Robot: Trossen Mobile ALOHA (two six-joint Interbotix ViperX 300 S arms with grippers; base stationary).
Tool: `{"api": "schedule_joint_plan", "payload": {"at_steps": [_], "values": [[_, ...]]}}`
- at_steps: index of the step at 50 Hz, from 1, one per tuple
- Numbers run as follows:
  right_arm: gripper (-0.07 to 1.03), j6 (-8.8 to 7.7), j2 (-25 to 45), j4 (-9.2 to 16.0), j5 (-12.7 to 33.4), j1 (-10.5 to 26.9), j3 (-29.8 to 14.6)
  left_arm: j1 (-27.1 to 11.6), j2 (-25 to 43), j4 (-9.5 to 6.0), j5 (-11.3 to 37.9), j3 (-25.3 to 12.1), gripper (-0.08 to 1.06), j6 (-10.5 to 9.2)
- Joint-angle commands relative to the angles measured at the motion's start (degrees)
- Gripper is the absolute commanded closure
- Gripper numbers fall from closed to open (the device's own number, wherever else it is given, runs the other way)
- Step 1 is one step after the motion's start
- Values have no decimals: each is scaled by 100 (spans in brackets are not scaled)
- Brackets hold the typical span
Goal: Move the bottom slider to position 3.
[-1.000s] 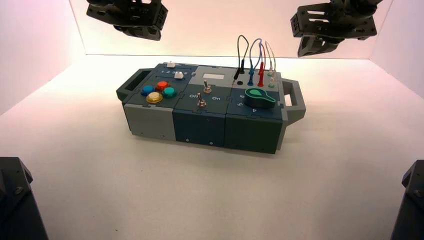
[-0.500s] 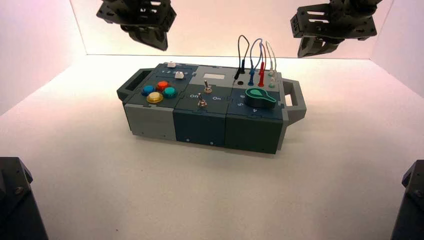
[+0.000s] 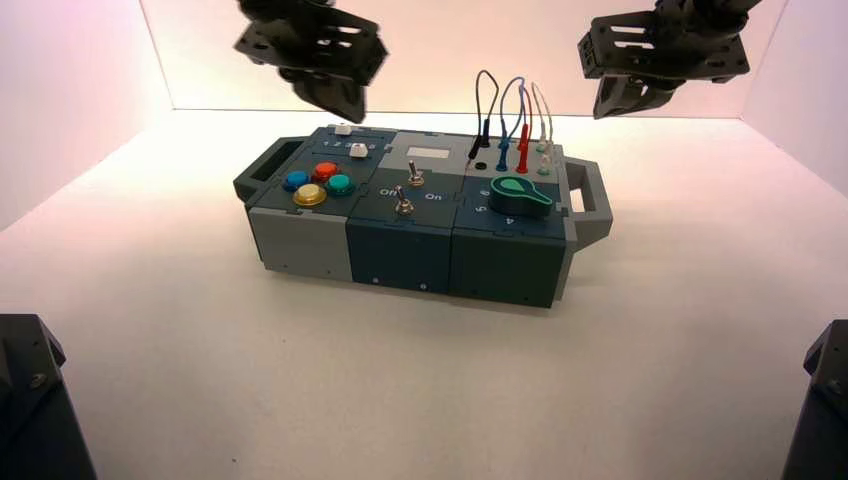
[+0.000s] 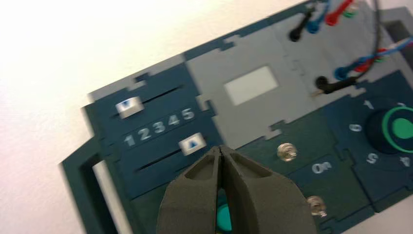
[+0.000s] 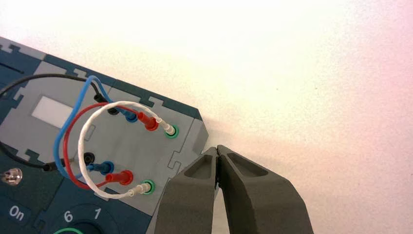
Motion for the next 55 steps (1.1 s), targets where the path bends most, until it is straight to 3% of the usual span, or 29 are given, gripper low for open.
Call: {"api": "schedule_joint_plan", "payload": {"at_steps": [1, 30, 55], "values": [[99, -9, 35, -26, -9, -9, -185, -44, 53, -9, 70, -229, 101, 26], [99, -18, 79, -62, 149, -9, -255, 9, 747, 44, 114, -501, 101, 35], [99, -18, 79, -62, 167, -9, -255, 220, 782, 53, -88, -501, 101, 35]]}}
